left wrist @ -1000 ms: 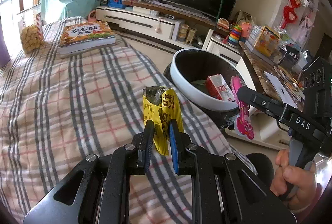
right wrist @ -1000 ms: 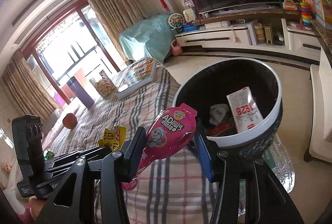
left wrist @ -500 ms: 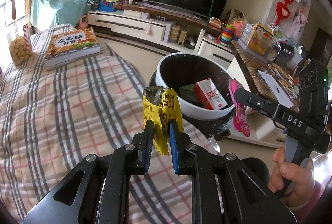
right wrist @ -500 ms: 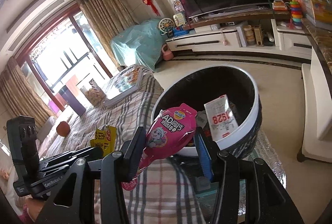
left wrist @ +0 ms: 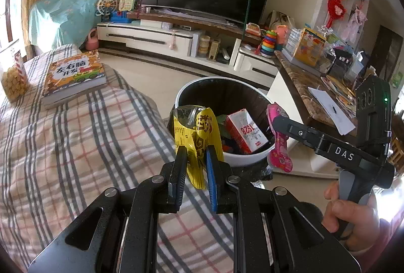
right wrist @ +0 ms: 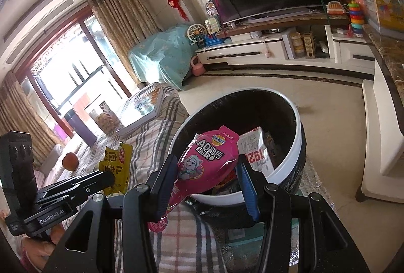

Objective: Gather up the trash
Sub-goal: 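Carry the yellow chip bag and pink lollipop in both grippers over the trash bin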

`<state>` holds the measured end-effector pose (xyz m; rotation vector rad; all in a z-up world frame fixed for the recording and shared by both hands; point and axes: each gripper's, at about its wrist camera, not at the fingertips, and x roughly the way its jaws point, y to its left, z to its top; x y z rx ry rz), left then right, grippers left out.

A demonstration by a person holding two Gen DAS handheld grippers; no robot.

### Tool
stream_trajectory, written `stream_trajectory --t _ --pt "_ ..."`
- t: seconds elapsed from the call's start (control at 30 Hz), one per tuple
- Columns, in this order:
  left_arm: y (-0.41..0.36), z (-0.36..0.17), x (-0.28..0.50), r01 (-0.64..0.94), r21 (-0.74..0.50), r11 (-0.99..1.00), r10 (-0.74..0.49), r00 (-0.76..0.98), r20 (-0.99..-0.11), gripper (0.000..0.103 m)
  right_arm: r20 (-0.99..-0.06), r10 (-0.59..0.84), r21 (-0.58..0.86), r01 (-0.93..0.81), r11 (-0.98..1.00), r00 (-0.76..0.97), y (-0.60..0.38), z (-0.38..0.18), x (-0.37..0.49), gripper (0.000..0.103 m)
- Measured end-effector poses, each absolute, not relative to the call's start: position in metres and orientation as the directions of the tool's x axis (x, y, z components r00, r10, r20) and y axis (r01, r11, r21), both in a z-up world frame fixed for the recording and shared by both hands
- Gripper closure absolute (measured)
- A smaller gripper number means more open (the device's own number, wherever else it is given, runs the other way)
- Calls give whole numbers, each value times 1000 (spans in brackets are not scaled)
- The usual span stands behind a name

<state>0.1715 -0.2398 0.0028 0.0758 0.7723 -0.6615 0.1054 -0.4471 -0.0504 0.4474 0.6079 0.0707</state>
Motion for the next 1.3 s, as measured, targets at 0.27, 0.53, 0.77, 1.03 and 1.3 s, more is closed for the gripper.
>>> stream_trajectory --t 0.27,0.53,0.77,1.03,1.3 --pt "-255 7 179 596 -155 788 -528 525 -667 89 -542 179 412 74 908 821 -457 -49 116 54" --pt "-268 7 188 606 -136 784 -522 525 -672 89 -549 165 400 84 912 820 -463 -47 125 54" --pt "-278 6 195 611 -122 782 -514 523 -680 89 -556 156 386 88 918 817 -467 -45 135 54" --pt "-289 5 205 615 -117 780 -511 517 -687 89 -564 149 373 90 923 812 -468 -47 141 54" --pt "-296 4 210 619 -111 777 -507 513 -693 89 -571 142 365 95 926 809 -471 -46 146 54"
